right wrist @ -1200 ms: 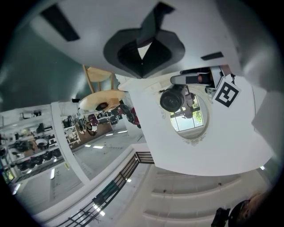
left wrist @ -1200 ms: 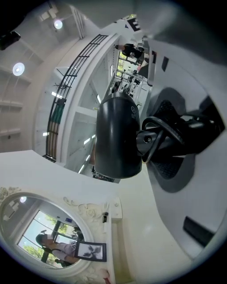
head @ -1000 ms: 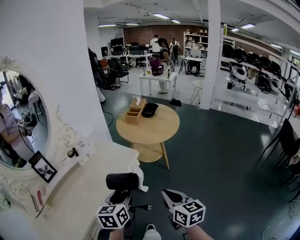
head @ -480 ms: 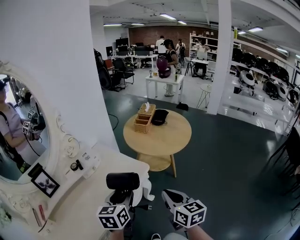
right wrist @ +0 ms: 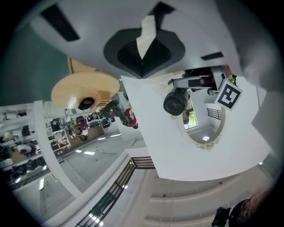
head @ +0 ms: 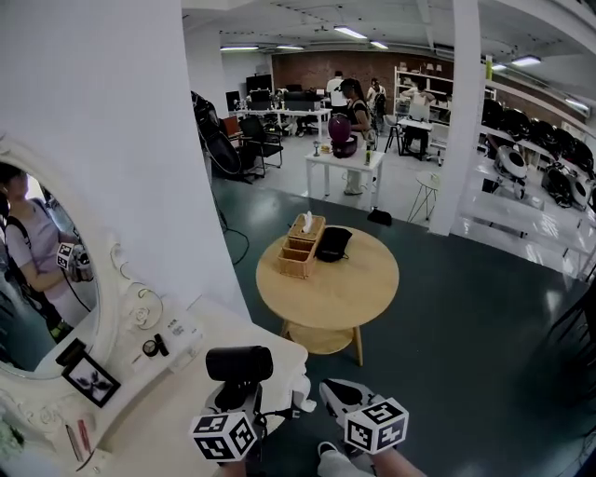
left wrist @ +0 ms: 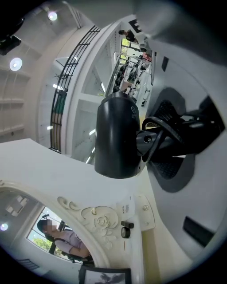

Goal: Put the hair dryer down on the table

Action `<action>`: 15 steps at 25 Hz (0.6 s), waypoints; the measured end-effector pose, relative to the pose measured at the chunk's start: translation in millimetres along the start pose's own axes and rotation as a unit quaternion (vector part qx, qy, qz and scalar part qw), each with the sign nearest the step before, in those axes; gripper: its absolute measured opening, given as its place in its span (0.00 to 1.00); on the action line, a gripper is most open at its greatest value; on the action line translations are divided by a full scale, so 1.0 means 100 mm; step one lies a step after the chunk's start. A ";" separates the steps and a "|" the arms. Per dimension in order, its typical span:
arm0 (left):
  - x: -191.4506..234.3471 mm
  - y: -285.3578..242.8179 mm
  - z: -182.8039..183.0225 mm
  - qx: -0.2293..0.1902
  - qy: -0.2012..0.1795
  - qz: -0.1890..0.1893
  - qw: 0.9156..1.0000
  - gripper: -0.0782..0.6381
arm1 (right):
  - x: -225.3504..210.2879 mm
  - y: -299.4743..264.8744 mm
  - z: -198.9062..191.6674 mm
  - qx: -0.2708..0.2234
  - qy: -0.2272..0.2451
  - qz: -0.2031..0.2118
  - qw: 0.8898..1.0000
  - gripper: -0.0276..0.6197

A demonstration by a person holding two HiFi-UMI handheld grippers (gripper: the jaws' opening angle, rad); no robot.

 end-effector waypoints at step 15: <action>0.11 -0.45 0.38 -0.035 0.014 0.075 0.996 0.37 | -0.40 -0.72 0.47 0.034 0.027 0.085 0.995 0.05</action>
Point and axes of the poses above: the fingertips, and each gripper's own axes: y backward along the fingers, x to its left, z out of its top, the point moved 10 cm from there along y, backward along the fingers, and after that the axes turned 3 degrees about -y, right-handed, at the moved point
